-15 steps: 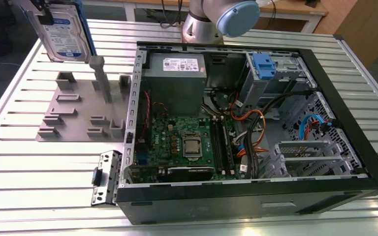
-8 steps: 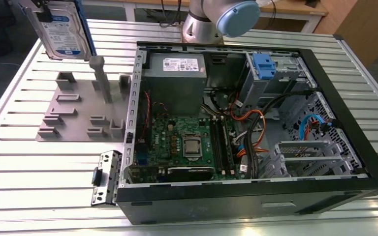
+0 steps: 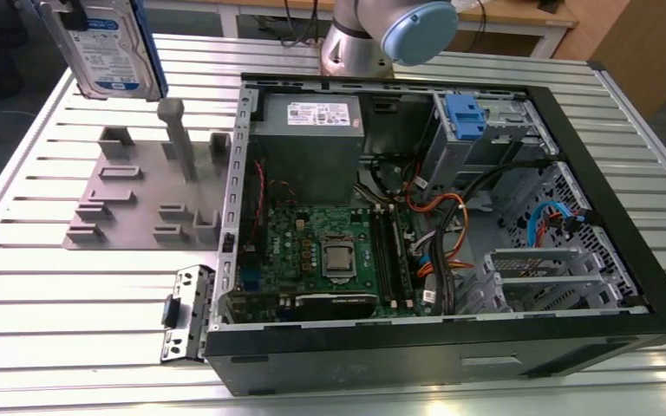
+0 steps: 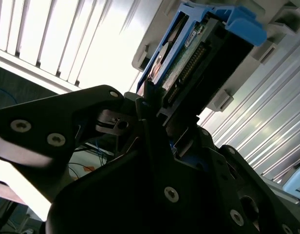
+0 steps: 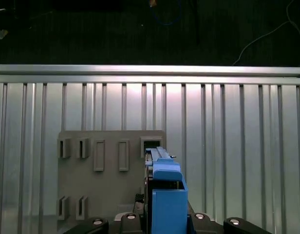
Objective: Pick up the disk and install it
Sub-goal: 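Pick up the disk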
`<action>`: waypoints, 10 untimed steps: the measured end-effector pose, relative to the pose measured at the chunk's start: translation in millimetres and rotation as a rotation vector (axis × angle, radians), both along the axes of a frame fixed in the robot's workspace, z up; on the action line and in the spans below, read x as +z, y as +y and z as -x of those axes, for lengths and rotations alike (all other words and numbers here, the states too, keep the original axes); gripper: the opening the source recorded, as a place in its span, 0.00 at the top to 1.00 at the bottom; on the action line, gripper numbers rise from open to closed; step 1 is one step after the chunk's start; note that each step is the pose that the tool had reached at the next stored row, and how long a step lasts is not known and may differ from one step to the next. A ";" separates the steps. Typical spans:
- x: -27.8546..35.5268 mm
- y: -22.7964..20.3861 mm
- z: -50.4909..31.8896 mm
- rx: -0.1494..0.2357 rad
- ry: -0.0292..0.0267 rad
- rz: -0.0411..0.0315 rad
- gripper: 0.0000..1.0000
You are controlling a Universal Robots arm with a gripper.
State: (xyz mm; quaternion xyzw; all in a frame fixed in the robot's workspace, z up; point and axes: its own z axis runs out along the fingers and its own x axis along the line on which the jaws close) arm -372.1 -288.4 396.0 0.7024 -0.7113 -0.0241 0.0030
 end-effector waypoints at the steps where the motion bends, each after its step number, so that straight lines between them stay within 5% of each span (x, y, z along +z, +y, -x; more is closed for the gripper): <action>1: 1.6 0.0 0.0 0.000 0.0001 0.0000 0.64; 10: 12.5 0.0 0.0 0.000 -0.0001 0.0000 0.64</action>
